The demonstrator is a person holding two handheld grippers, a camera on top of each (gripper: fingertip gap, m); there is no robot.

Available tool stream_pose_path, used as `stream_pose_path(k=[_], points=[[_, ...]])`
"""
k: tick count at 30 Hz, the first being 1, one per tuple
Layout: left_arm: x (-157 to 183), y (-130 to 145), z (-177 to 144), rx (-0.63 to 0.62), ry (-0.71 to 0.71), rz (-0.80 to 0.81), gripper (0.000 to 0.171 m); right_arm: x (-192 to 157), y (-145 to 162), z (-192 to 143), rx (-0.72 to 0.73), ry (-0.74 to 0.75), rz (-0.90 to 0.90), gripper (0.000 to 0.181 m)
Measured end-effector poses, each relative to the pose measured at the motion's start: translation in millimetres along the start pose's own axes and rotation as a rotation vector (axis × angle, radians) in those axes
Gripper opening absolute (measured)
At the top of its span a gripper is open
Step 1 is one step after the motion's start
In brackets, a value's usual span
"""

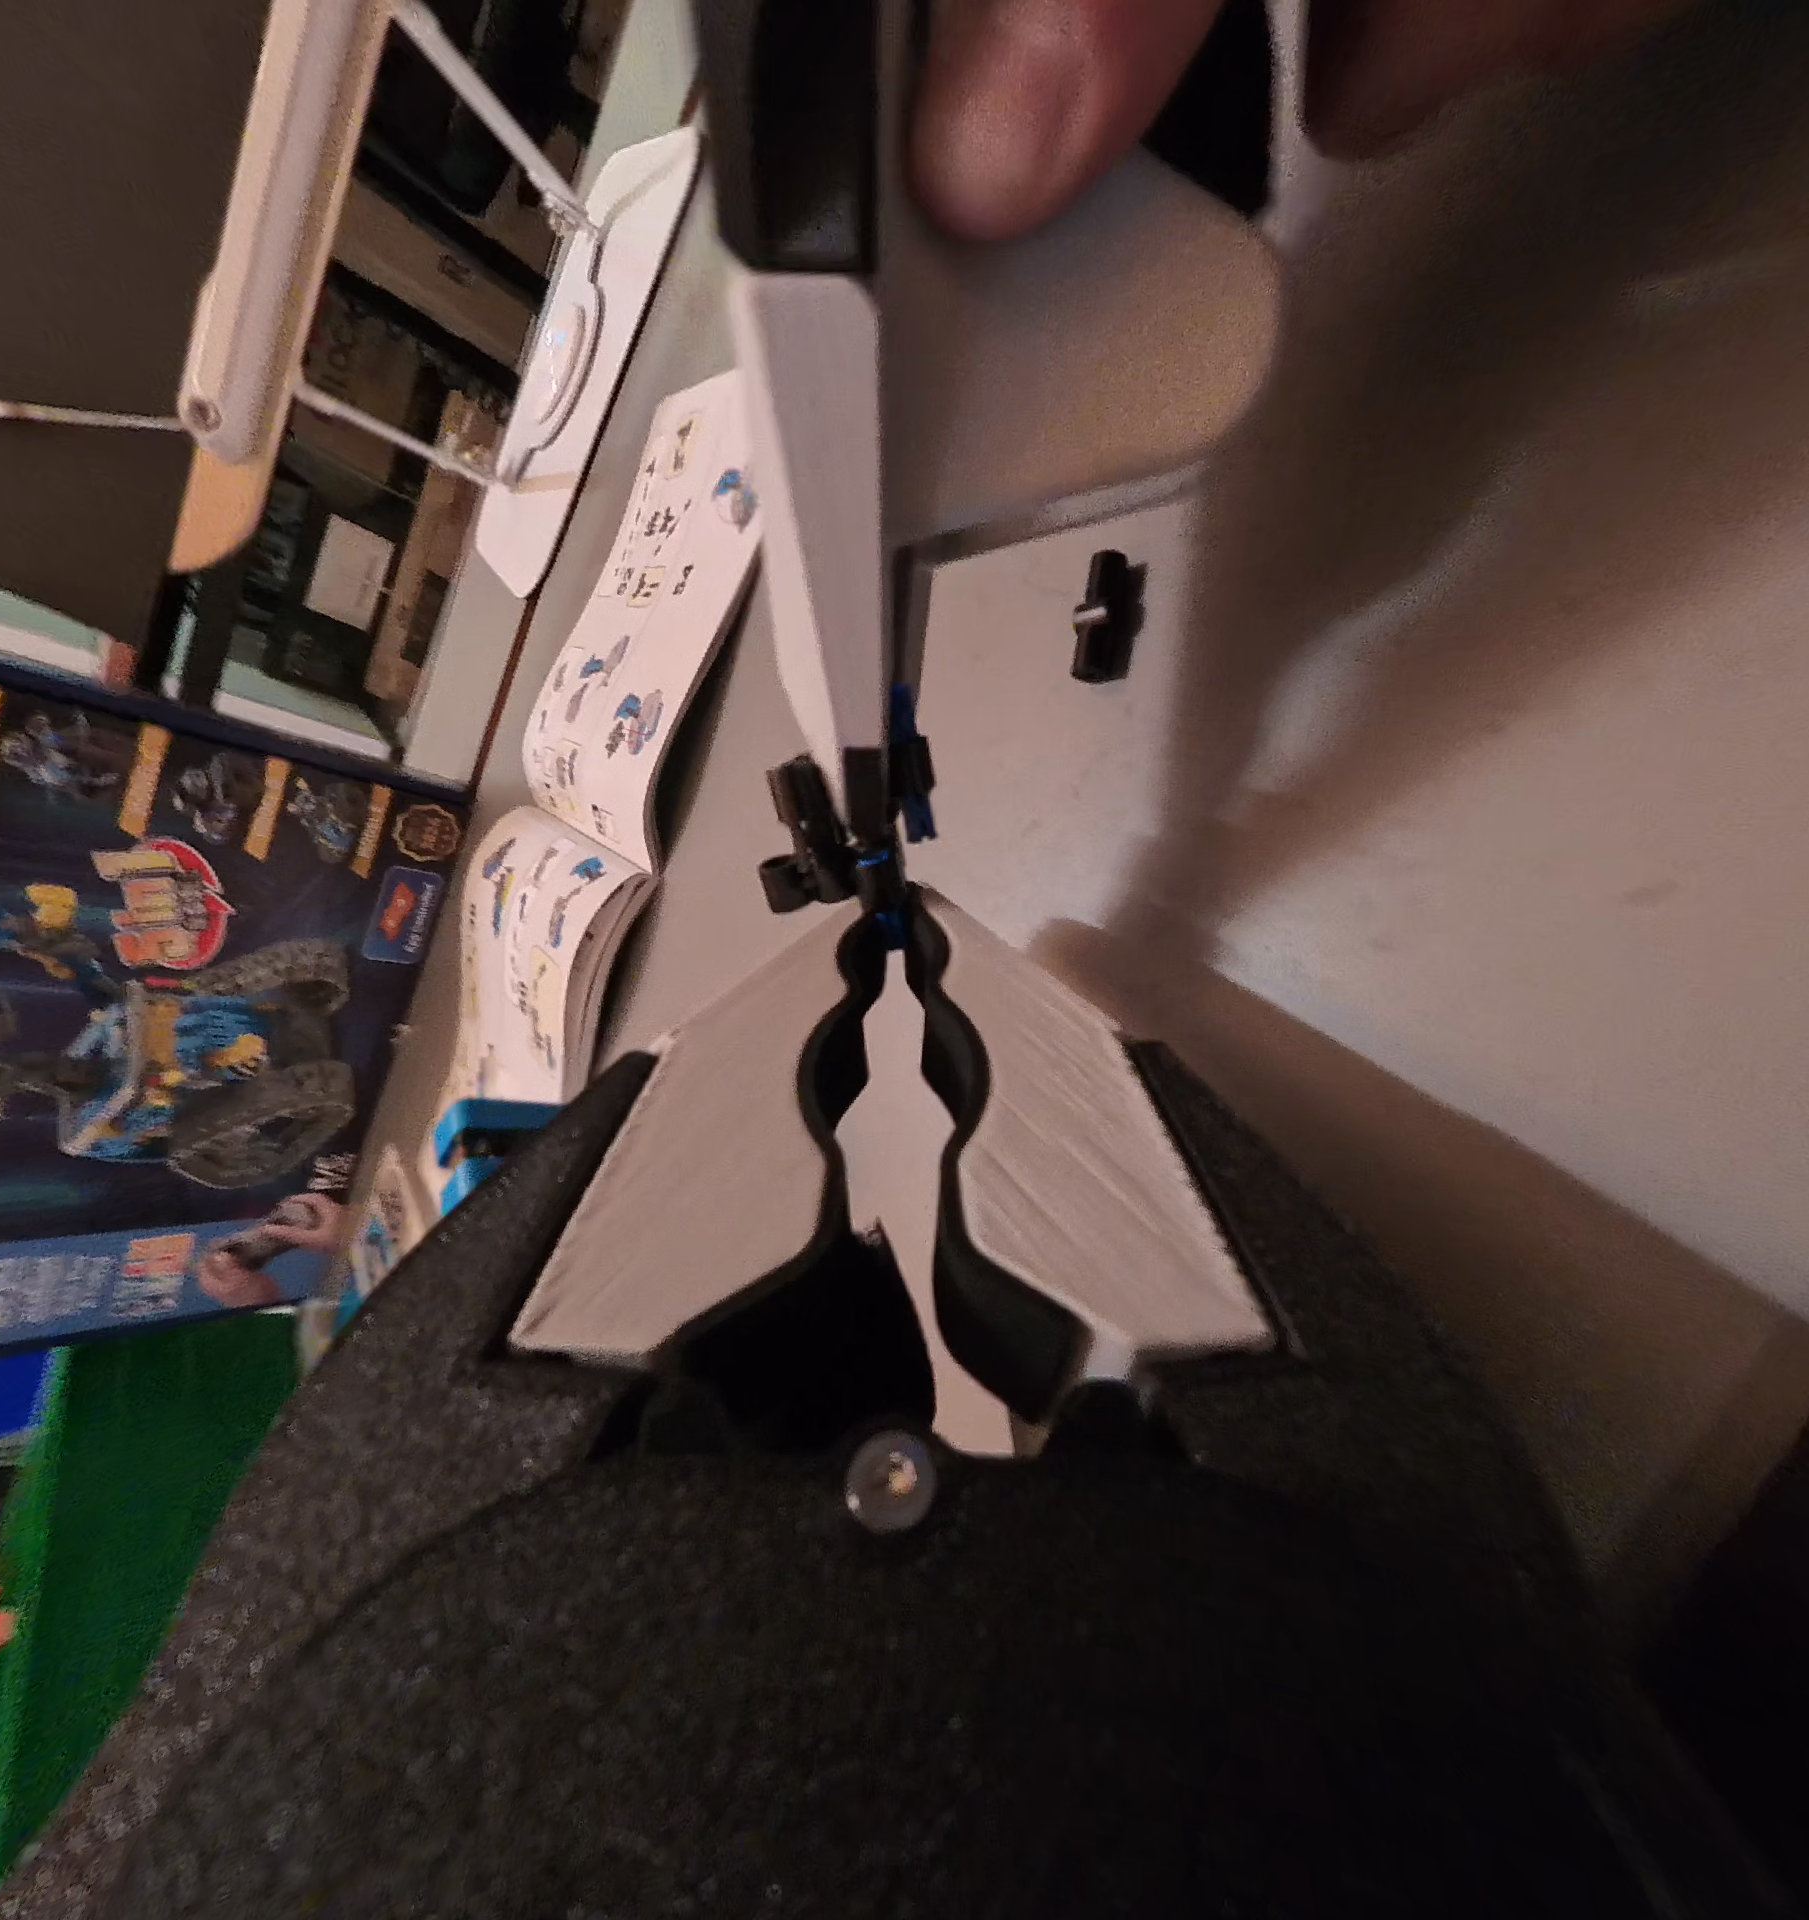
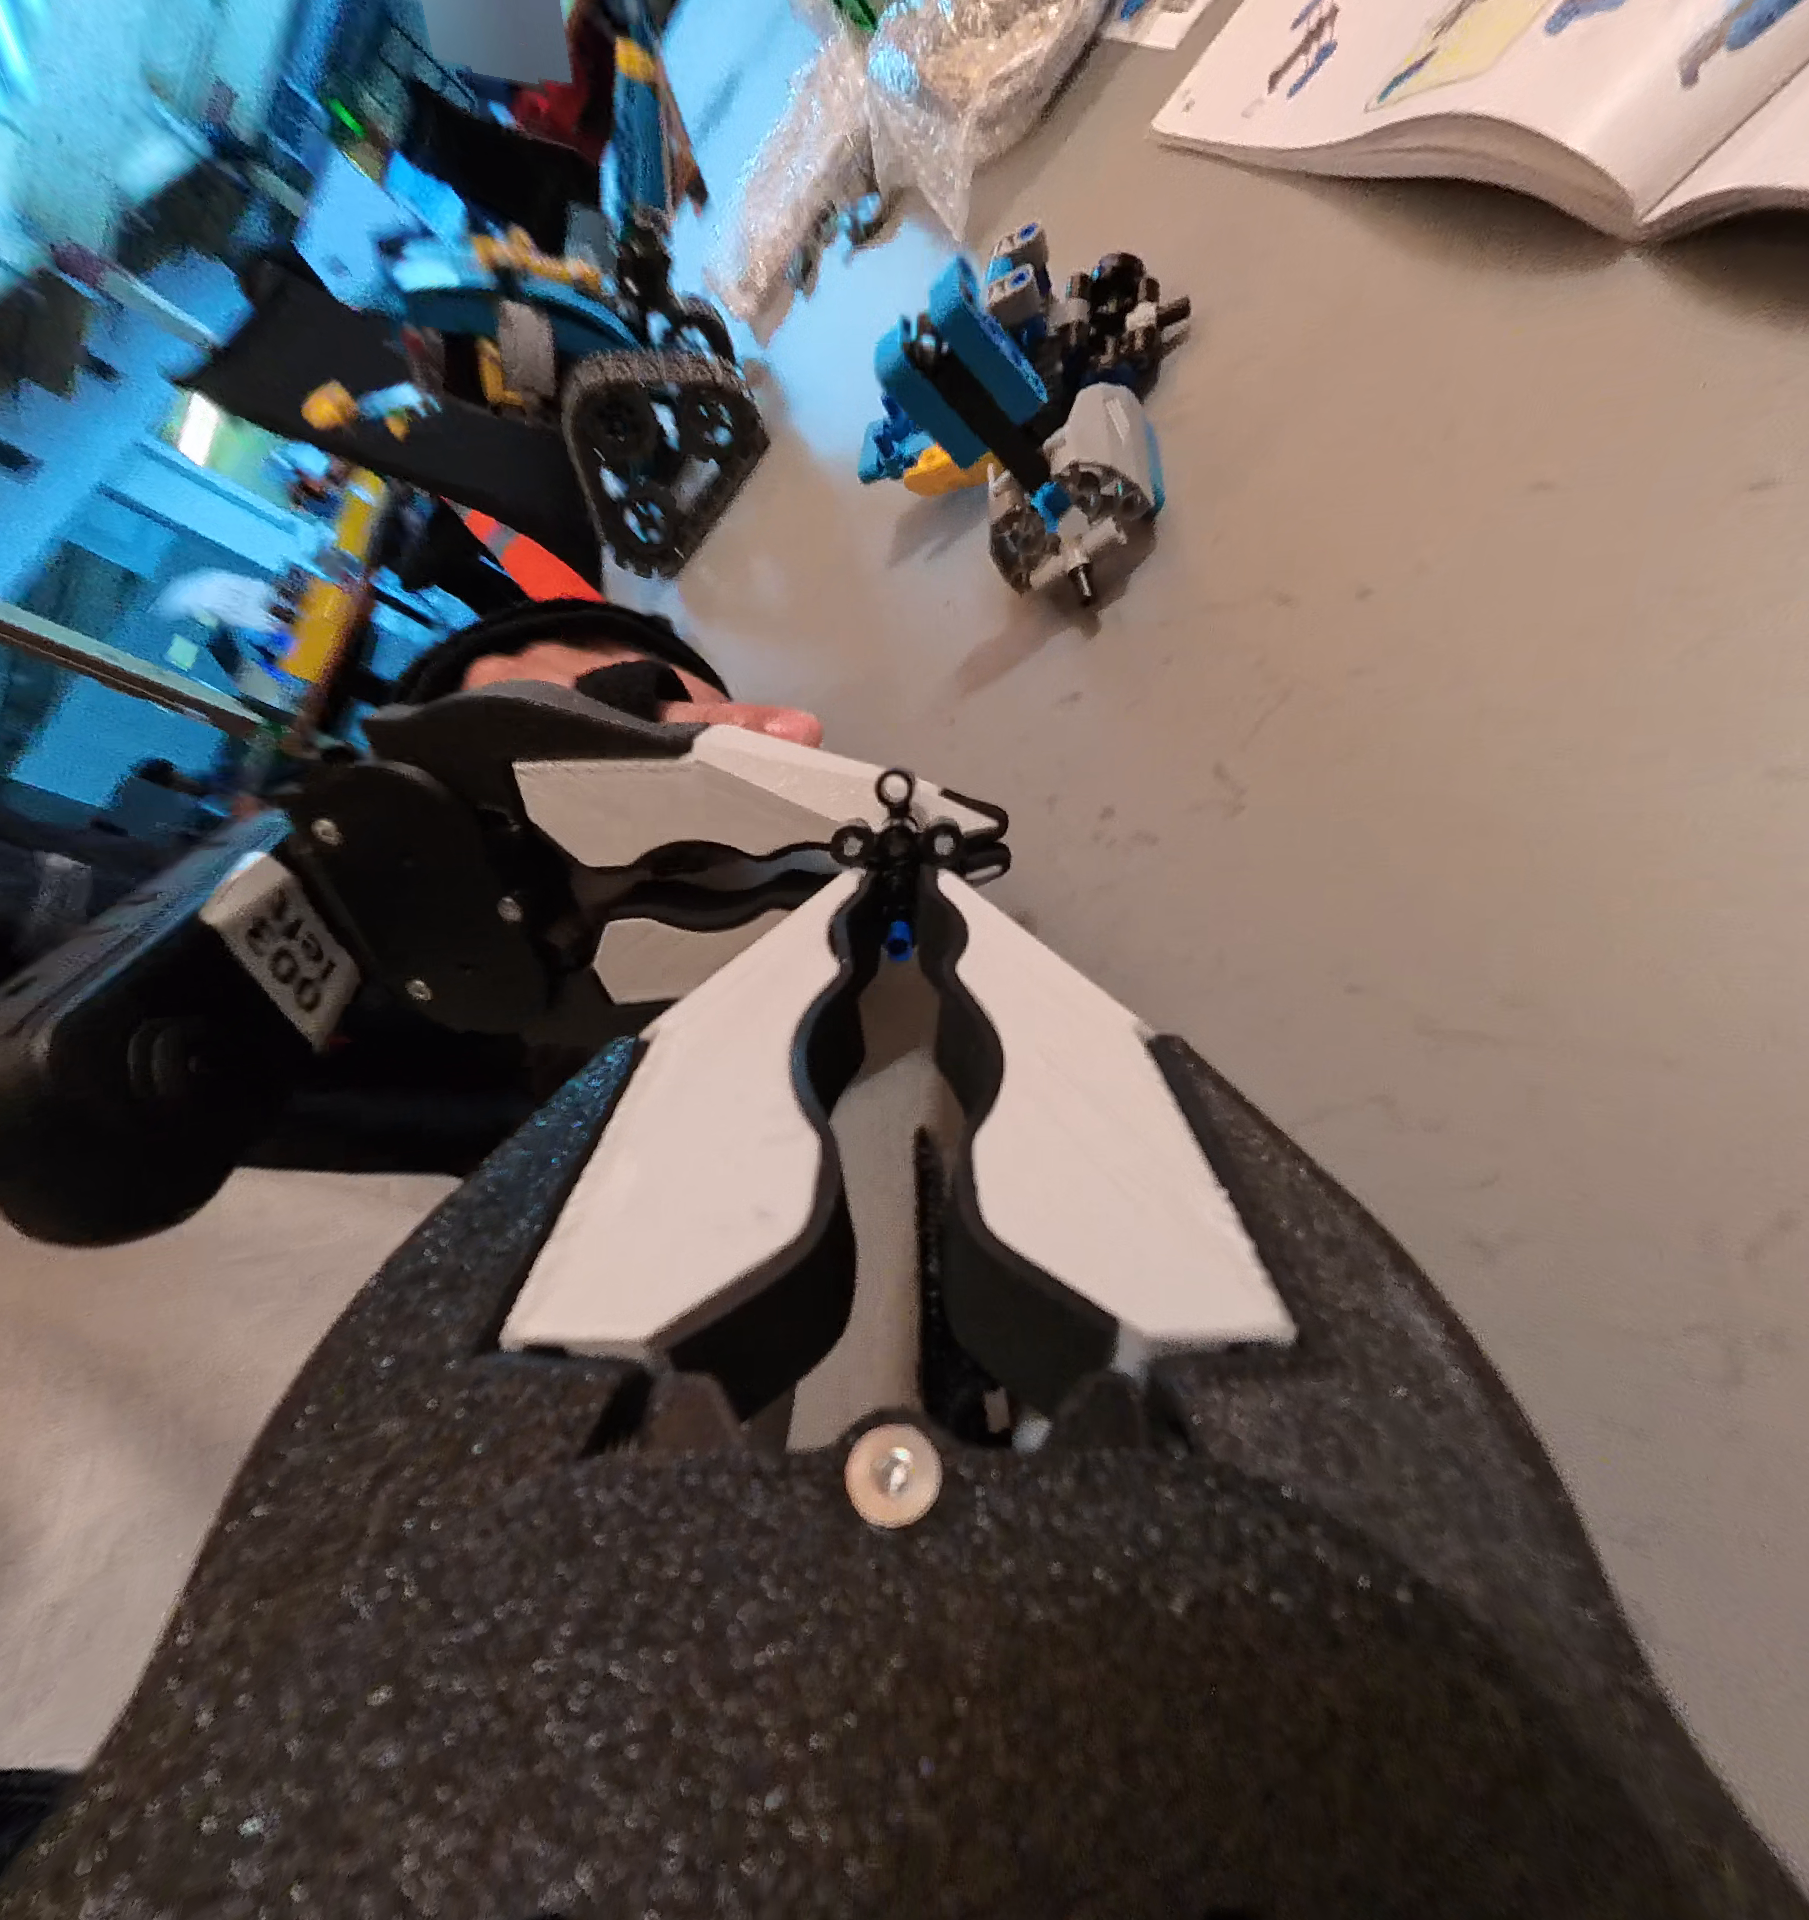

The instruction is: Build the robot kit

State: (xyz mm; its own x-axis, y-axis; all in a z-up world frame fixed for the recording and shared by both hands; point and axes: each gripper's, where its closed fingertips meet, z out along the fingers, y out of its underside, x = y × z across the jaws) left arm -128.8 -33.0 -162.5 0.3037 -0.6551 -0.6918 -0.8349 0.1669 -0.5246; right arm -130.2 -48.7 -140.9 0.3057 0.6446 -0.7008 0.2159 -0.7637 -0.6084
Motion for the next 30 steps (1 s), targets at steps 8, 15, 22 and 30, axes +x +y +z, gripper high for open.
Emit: stream_pose_path(k=[8,15,22,30], points=[[0,2,1,0.011,0.093,-0.204,0.0,1,-2,2,0.023,-0.027,0.066,0.006],[8,5,3,-0.024,0.051,-0.024,0.0,4,7,4,-0.021,-0.008,0.046,0.006],[18,4,5,-0.045,0.048,0.104,0.0,8,18,2,-0.11,0.029,-0.02,0.005],[1,-7,-1,0.046,0.012,-0.017,0.002,-3,0,-6,-0.034,-0.013,-0.037,0.006]])
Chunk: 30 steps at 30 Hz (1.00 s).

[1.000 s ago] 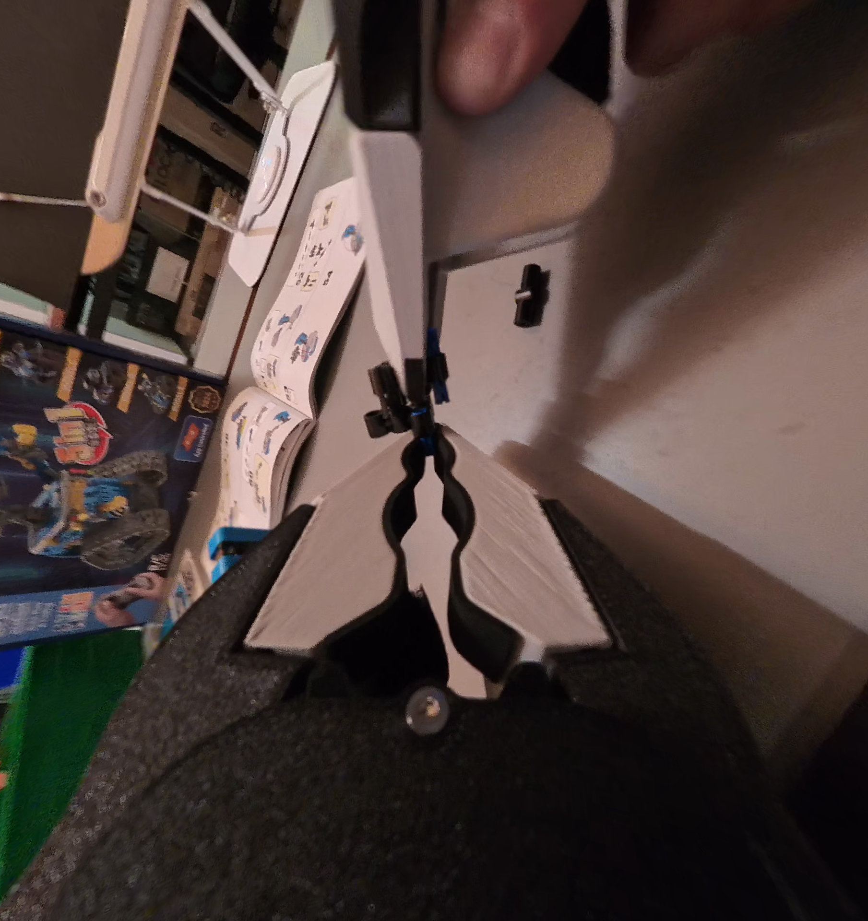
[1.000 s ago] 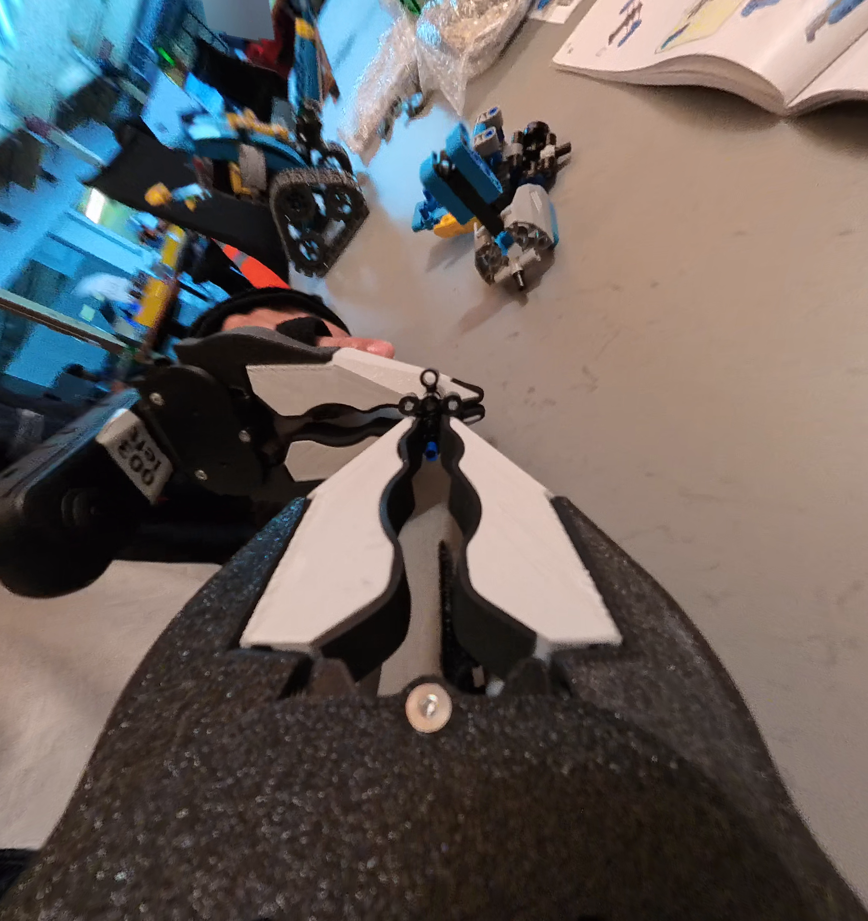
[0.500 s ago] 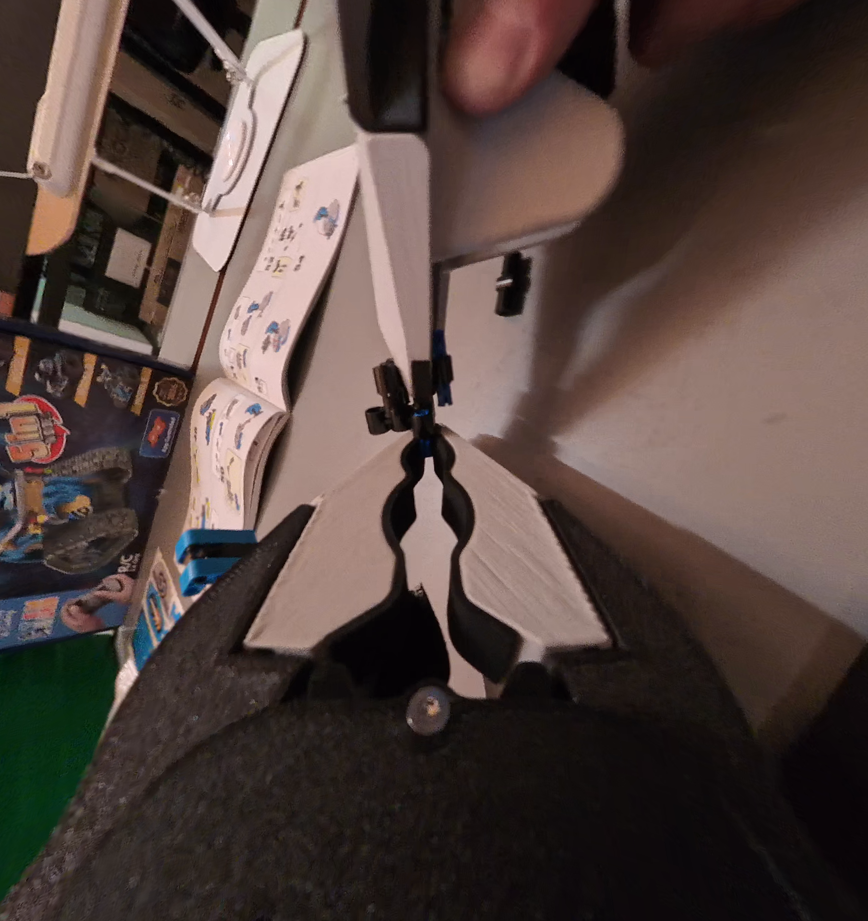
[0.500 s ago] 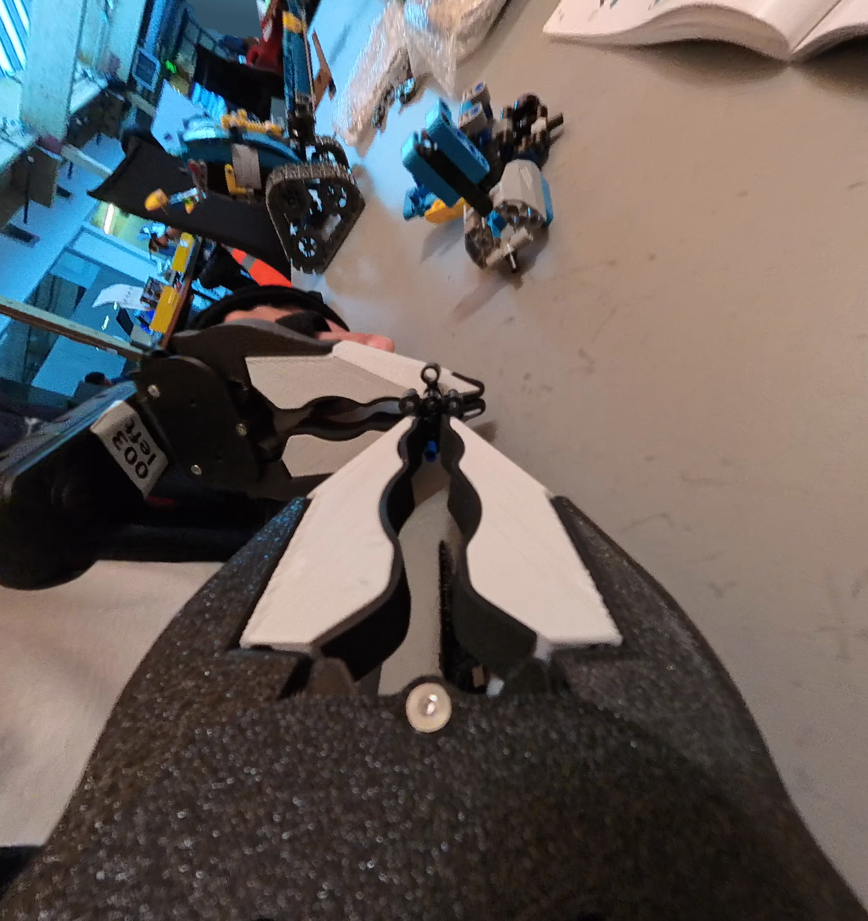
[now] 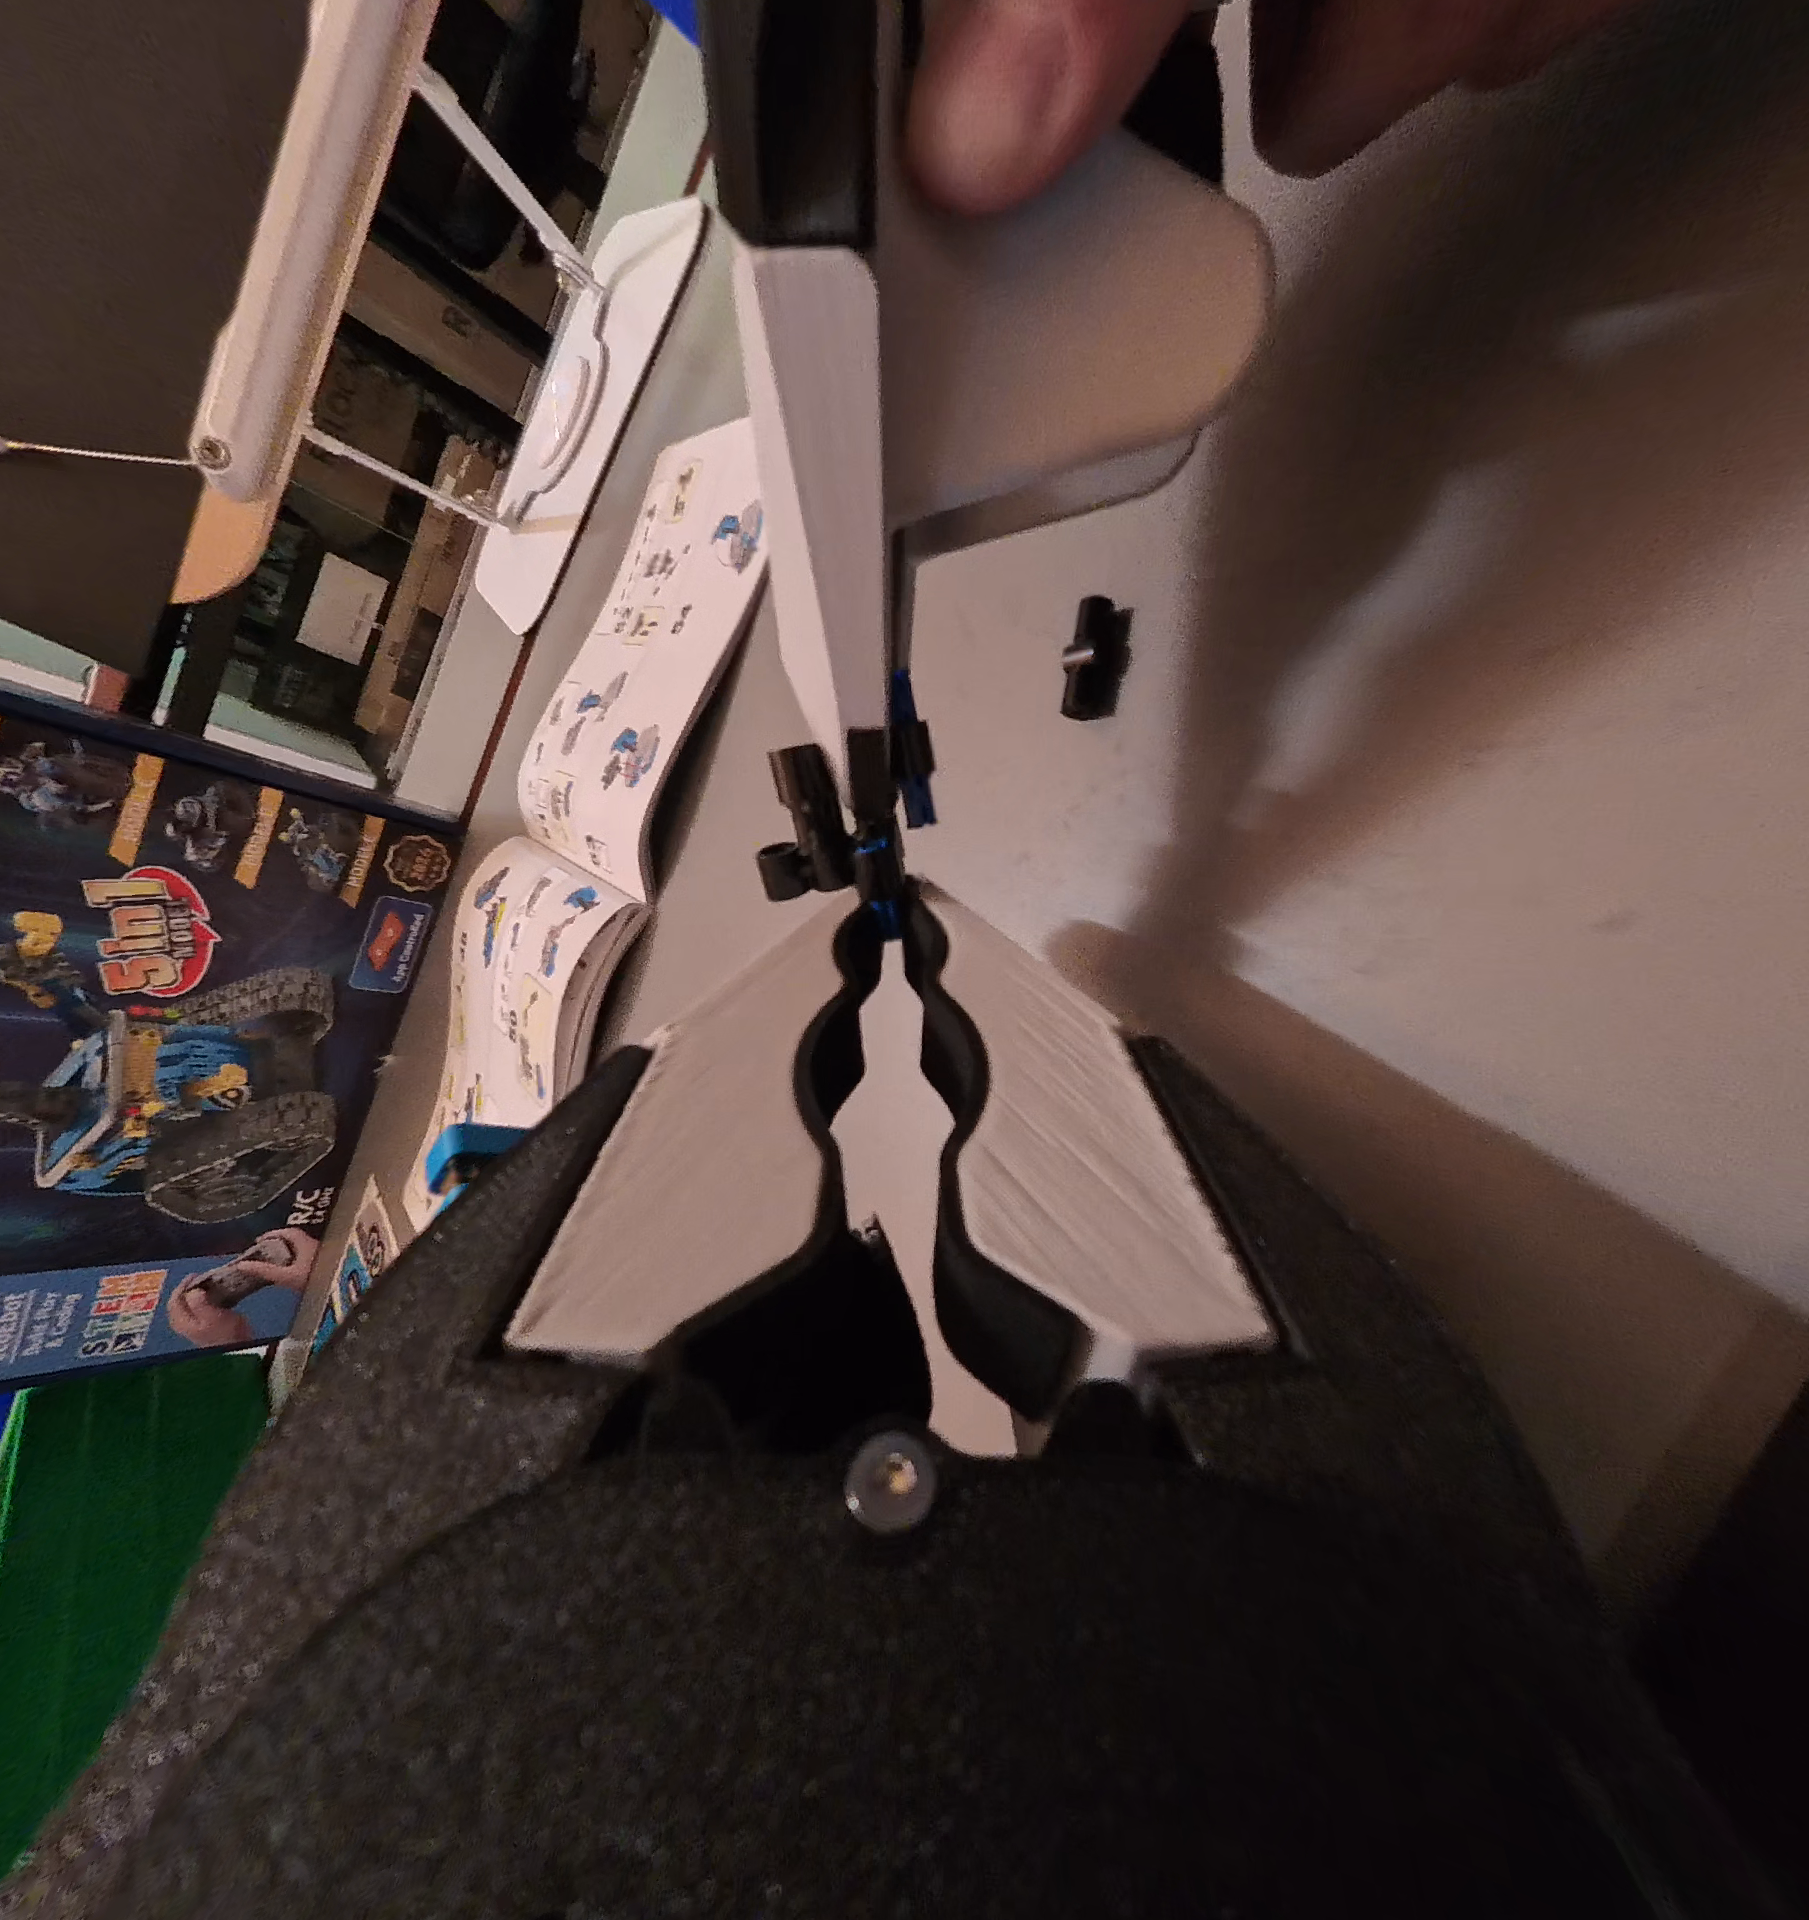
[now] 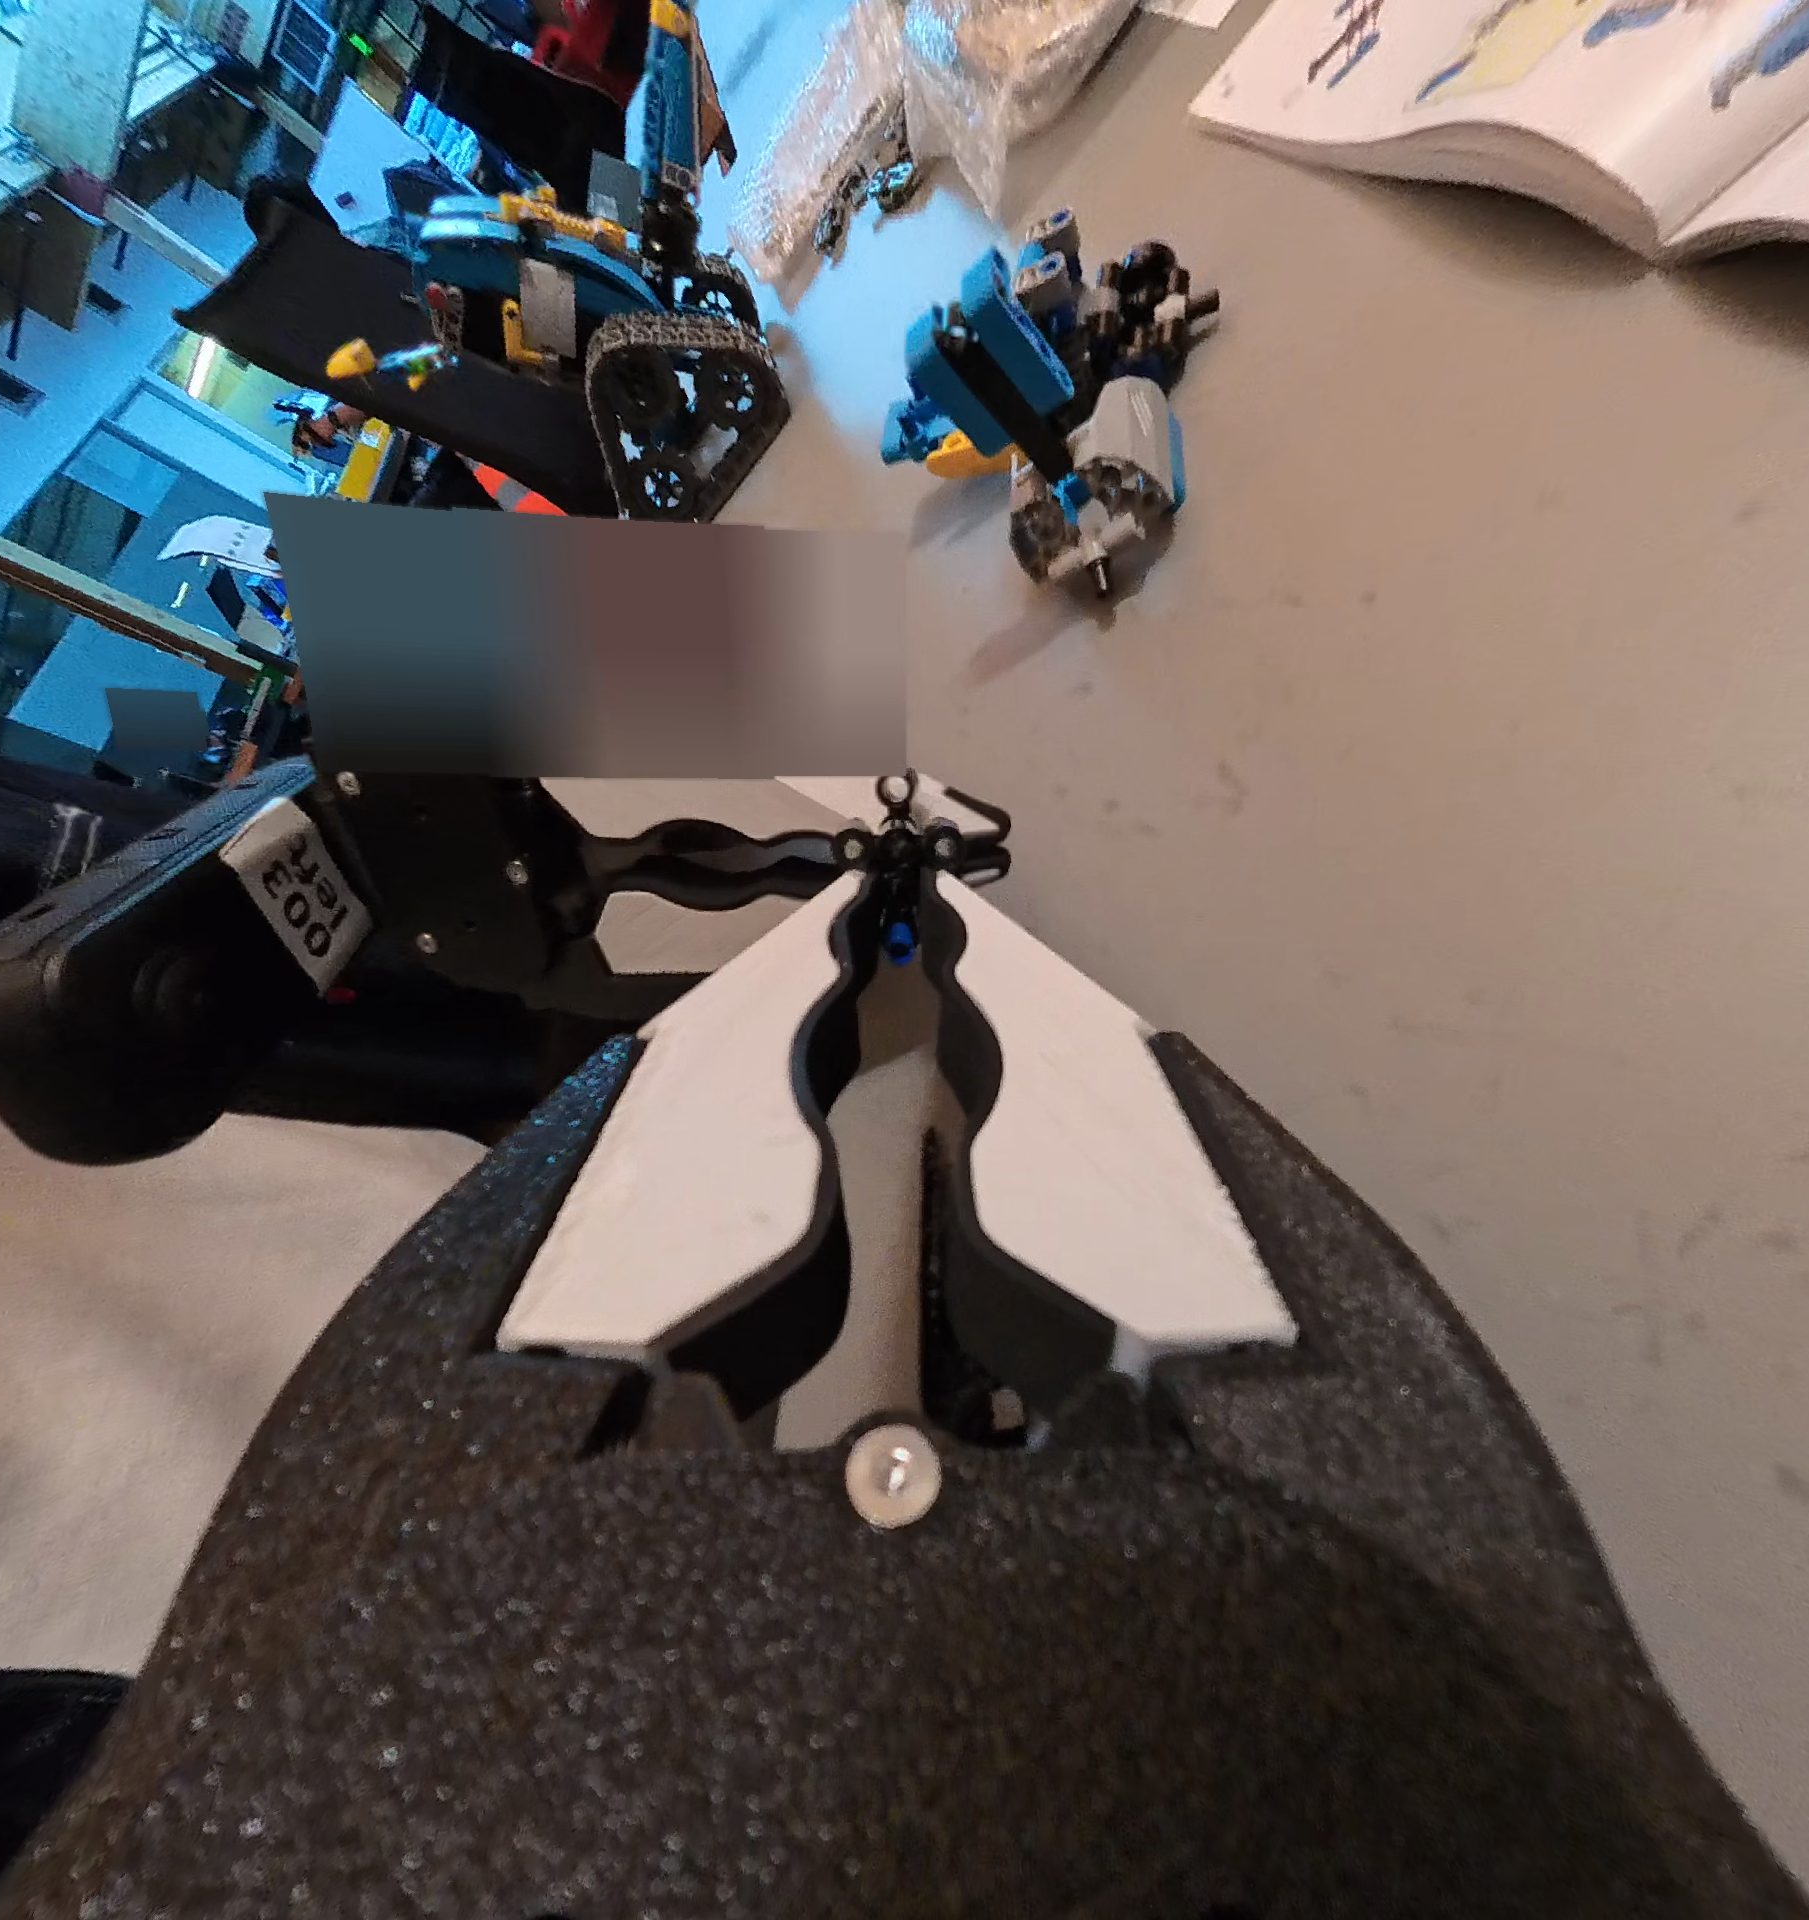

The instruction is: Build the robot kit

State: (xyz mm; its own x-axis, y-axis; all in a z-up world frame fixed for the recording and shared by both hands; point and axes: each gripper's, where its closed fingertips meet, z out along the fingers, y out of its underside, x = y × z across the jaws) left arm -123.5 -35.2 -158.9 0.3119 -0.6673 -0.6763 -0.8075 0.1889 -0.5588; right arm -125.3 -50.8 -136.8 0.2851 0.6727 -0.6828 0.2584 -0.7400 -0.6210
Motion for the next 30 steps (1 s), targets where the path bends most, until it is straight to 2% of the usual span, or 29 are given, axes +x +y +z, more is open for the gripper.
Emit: stream_pose_path(k=[5,9,12,14,17,20,24,30], points=[[-6,0,-1,0.008,-0.012,-0.039,0.002,-1,-2,1,-0.022,0.077,-0.043,0.007],[-6,2,0,-0.006,-0.025,-0.012,0.003,-1,-2,0,-0.042,0.129,-0.059,0.007],[-5,9,2,-0.039,-0.02,-0.005,0.003,11,3,-18,-0.106,0.237,-0.113,0.007],[-2,6,2,-0.026,-0.005,-0.007,0.003,22,15,-42,-0.22,0.341,-0.171,0.007],[3,1,1,-0.005,0.016,0.008,0.003,52,51,-90,-0.528,0.583,-0.285,0.007],[4,2,1,-0.007,0.025,-0.003,0.003,62,84,-110,-0.718,0.623,-0.295,0.007],[3,2,0,-0.003,0.023,-0.014,0.003,62,86,-114,-0.694,0.624,-0.315,0.008],[3,3,0,-0.009,0.024,-0.015,0.003,56,85,-118,-0.672,0.631,-0.336,0.029]])
